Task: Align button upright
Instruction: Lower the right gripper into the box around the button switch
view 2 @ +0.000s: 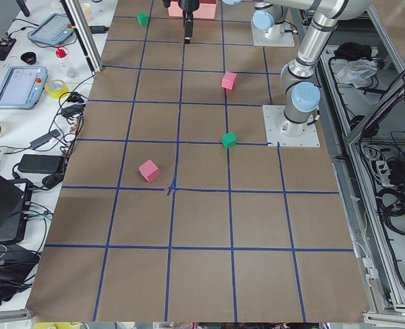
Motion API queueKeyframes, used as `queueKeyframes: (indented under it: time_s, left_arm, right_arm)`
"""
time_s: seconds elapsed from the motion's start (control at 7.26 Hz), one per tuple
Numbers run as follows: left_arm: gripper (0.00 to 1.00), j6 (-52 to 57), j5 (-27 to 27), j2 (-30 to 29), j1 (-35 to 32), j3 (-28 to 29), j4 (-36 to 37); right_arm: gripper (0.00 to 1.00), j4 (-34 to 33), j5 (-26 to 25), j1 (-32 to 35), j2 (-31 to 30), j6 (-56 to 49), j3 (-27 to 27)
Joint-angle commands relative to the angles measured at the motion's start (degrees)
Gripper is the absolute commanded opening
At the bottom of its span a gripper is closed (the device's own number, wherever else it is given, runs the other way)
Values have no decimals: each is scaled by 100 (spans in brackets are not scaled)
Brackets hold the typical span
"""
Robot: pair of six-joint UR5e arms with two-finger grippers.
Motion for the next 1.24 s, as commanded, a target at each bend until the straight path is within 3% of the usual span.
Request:
queueKeyframes:
  time_s: [0.0, 1.1]
  left_arm:
    - [100, 0, 16, 5, -1, 0, -16]
    - [100, 0, 33, 13, 8, 0, -16]
  right_arm:
    - [100, -12, 22, 0, 21, 11, 3]
    - [100, 401, -189, 0, -102, -51, 81]
